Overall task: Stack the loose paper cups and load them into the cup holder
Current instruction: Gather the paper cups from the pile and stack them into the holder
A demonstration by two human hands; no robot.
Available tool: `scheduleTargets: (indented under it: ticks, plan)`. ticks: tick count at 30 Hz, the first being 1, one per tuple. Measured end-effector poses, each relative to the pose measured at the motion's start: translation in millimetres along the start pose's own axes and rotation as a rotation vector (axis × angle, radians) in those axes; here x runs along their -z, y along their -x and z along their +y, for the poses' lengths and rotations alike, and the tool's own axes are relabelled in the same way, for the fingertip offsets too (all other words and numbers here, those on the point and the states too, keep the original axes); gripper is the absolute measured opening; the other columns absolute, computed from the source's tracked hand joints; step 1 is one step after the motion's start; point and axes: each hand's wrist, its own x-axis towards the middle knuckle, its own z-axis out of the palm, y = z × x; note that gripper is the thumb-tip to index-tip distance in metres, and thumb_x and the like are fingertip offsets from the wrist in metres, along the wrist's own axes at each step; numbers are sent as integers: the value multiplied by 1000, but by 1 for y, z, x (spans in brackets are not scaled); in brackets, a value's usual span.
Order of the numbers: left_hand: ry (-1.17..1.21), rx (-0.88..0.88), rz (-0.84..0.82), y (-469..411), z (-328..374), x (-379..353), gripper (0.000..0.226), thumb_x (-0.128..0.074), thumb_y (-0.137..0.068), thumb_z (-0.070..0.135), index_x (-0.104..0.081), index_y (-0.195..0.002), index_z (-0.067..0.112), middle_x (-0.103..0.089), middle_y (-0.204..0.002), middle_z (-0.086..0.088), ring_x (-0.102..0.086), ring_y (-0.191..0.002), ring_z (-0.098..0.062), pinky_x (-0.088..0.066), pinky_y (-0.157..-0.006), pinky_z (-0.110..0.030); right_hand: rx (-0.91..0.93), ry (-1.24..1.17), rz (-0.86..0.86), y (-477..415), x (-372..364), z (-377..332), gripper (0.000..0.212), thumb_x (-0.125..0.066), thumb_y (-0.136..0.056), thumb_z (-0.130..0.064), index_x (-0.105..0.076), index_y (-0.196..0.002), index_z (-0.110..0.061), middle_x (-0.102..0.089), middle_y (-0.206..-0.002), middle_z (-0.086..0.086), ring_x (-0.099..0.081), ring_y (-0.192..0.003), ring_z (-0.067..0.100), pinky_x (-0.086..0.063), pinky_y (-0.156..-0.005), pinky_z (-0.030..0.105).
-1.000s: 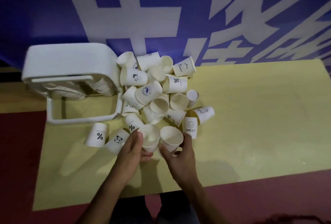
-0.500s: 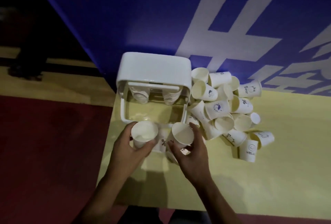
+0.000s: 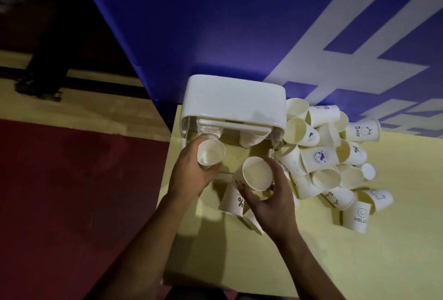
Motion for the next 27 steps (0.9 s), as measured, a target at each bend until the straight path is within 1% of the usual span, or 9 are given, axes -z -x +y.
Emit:
scheduleTargets:
  ticks: [3,7,8,11,15,17,19,23,27]
  plan:
    - [-91,38,-92,-9,-9,-9,74,-84,-75,37,-46,-138,39,-60,-132,11,-59,-118,-17,-54,-92,-40,-11,15,5,-3,0,4,75,-90,-77,-38,-50,-140,-30,-54,-132,-25,-54,-118,-4,-53,-83,19]
    - [-154,113,-193,-19,-17,-16,83,-88,-68,43,-43,-138,36,-58,-129,7,-58,-115,-20,-54,-88,-41,-21,35,-10,-11,-6,10,75,-90,-78,-25,-48,-141,-26,-49,-132,-30,-49,-118,-15,-45,-86,6]
    - [-158,131,-207,-21,-18,-17,88,-90,-66,43,-42,-140,35,-57,-130,5,-57,-116,-20,-54,-89,-40,-23,46,-23,-14,-9,11,76,-89,-79,-23,-47,-142,-27,-51,-133,-28,-49,-121,-12,-46,-90,8]
    - [-159,152,-220,-26,-20,-17,88,-88,-71,33,-40,-145,32,-56,-135,2,-57,-119,-21,-54,-92,-40,-4,63,-58,-25,-20,10,79,-86,-79,-20,-45,-146,-25,-54,-138,-17,-51,-128,1,-51,-101,30]
    - [-143,141,-245,-28,-23,-11,86,-85,-68,33,-42,-142,37,-57,-136,5,-60,-116,-19,-58,-88,-44,45,71,-90,-42,-38,5,77,-88,-78,-27,-46,-143,-23,-57,-133,-10,-56,-122,9,-54,-96,41]
    - [-139,153,-255,-27,-24,-9,90,-89,-69,34,-41,-146,33,-53,-143,6,-55,-126,-17,-53,-98,-42,65,64,-104,-47,-45,2,76,-88,-77,-29,-47,-141,-23,-58,-132,-9,-57,-121,12,-53,-96,43]
    - [-136,141,-254,-26,-26,-8,91,-89,-68,39,-42,-146,30,-54,-143,6,-54,-129,-17,-52,-101,-40,94,64,-121,-51,-52,-2,76,-88,-76,-31,-48,-140,-25,-58,-132,-12,-56,-122,9,-53,-97,40]
    - [-124,139,-251,-25,-32,-2,73,-86,-66,34,-51,-130,33,-62,-124,11,-62,-112,-14,-55,-85,-33,144,72,-150,-55,-65,-9,72,-89,-77,-33,-50,-137,-24,-60,-130,-13,-59,-116,7,-55,-91,37]
    - [-76,132,-232,-22,-34,4,53,-81,-78,21,-56,-123,35,-65,-115,15,-60,-99,-5,-42,-72,-13,176,116,-167,-60,-73,-13,73,-88,-76,-39,-52,-137,-22,-61,-127,-11,-62,-113,10,-54,-88,30]
